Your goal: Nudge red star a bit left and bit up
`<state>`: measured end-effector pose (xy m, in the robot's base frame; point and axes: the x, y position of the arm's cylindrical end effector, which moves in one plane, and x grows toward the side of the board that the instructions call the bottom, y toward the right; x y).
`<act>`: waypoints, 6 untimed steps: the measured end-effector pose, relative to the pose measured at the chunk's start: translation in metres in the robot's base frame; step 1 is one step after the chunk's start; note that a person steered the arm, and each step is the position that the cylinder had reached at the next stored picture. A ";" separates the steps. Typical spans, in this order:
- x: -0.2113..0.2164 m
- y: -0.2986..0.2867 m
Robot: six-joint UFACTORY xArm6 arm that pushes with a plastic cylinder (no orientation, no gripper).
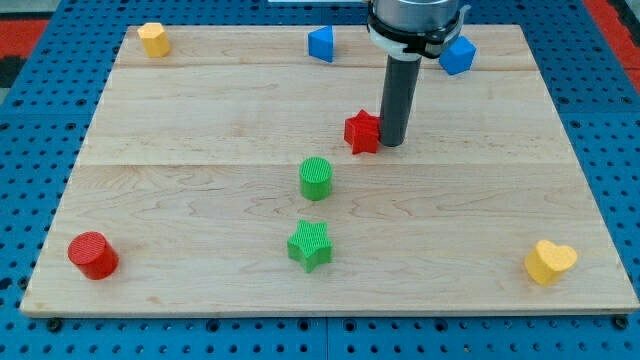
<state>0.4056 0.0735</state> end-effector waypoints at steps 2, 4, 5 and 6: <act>-0.009 -0.042; -0.011 -0.033; -0.054 -0.088; -0.124 -0.104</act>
